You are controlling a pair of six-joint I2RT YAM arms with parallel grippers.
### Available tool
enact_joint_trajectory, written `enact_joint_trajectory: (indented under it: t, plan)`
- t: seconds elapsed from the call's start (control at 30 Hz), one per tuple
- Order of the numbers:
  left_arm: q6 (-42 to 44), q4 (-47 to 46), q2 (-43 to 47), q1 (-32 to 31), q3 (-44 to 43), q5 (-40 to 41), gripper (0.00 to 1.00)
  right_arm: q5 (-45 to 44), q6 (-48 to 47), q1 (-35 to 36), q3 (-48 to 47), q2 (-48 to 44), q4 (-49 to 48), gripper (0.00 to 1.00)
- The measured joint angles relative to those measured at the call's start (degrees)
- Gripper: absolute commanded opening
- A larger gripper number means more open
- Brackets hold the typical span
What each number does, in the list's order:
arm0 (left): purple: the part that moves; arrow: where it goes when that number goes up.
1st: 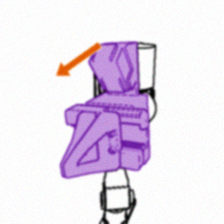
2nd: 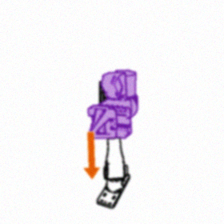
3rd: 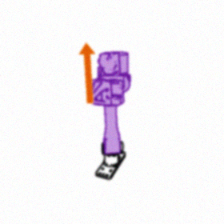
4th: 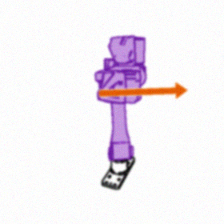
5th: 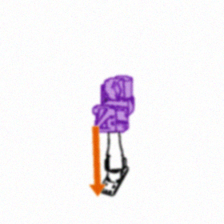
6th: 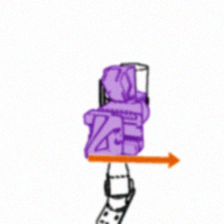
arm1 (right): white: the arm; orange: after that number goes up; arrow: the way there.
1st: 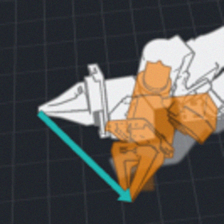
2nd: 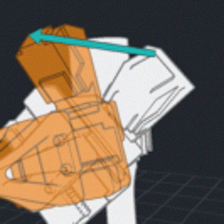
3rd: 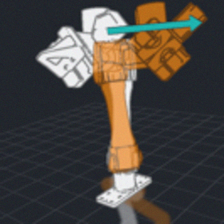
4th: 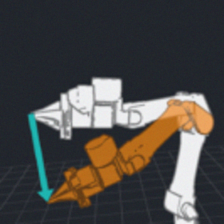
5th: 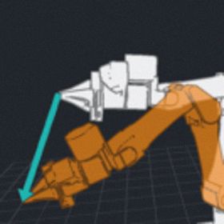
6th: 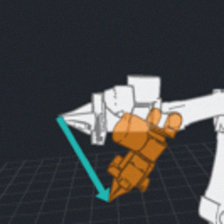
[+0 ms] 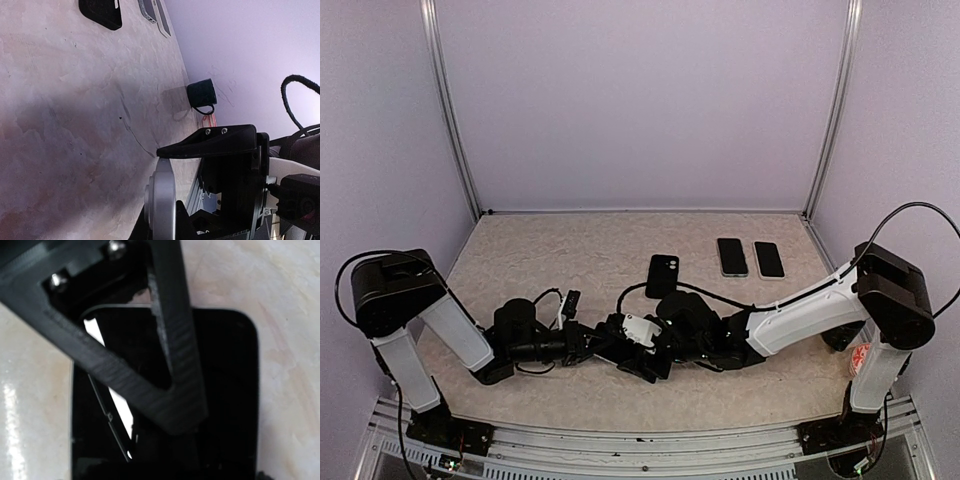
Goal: Put the phone into the phone case
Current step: Pass from the right arm to the left, then pass from the left arm to the right
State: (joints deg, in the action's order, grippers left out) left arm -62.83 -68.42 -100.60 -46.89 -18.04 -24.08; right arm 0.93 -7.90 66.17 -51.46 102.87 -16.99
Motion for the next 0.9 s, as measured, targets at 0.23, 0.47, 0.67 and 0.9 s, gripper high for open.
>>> enact_joint_trajectory:
  t: [0.23,0.47,0.67,0.9]
  plan:
    - [-0.4,-2.2,-1.5,0.0,0.0,-0.5,0.0,-0.9,0.0,0.0,0.3,-0.1,-0.1,0.81]
    - [-1.0,-4.1,-1.5,0.0,0.0,-1.6,0.0,-1.8,1.5,-1.0,3.0,-5.4,-1.8,0.99]
    - [-0.9,-5.7,-1.4,-0.1,0.0,-2.5,0.0,2.1,6.7,-6.3,4.9,-14.8,-3.1,0.99]
    - [1.4,-5.3,1.6,-0.6,0.0,-2.6,0.0,10.4,14.2,-13.4,9.3,-22.3,-5.7,0.99]
